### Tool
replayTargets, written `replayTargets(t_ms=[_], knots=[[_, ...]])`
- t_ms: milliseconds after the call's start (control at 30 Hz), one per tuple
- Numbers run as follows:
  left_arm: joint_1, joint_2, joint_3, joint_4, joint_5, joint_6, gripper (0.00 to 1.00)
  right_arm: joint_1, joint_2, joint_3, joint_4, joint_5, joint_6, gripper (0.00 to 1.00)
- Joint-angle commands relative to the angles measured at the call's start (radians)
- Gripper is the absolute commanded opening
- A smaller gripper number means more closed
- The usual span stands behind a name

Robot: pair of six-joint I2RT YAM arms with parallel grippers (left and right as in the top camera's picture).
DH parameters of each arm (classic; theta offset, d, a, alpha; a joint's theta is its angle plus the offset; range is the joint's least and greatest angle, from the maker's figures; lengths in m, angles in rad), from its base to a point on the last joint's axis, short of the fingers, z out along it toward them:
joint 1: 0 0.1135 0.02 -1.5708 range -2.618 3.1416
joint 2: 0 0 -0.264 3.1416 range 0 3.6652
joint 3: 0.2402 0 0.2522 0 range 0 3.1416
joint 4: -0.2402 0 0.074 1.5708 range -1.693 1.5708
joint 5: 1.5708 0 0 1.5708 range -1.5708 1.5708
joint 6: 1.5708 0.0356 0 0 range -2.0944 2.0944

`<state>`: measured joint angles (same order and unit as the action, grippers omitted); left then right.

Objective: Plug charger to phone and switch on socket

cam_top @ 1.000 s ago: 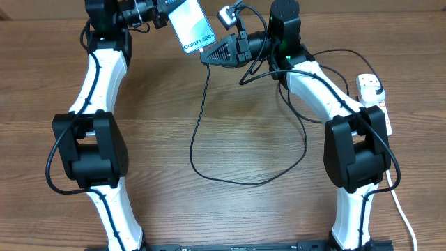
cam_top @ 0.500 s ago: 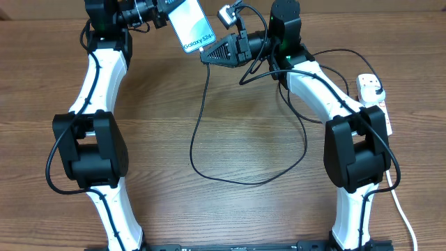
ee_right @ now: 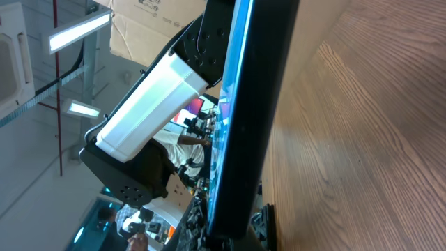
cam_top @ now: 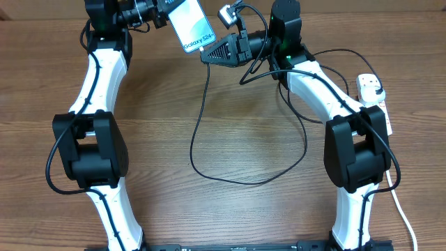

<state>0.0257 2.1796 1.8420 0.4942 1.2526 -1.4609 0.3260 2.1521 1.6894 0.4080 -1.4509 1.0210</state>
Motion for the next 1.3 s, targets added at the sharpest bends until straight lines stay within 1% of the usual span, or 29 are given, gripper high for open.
replayTargets(t_ms=[0,433,800,1267], knots=[[-0.013,0.001,0.021,0.007,0.037,-0.014,0.04,-0.027,0.004,0.027,0.010,0.044,0.004,0.04],[-0.017,0.001,0.021,0.007,0.029,-0.010,0.04,-0.024,0.004,0.027,0.010,0.044,0.005,0.04],[-0.035,0.001,0.021,-0.020,-0.021,-0.009,0.04,-0.005,0.004,0.027,0.006,0.040,0.004,0.04],[-0.039,0.001,0.021,-0.019,-0.021,-0.009,0.04,-0.005,0.004,0.027,0.006,0.040,0.004,0.04]])
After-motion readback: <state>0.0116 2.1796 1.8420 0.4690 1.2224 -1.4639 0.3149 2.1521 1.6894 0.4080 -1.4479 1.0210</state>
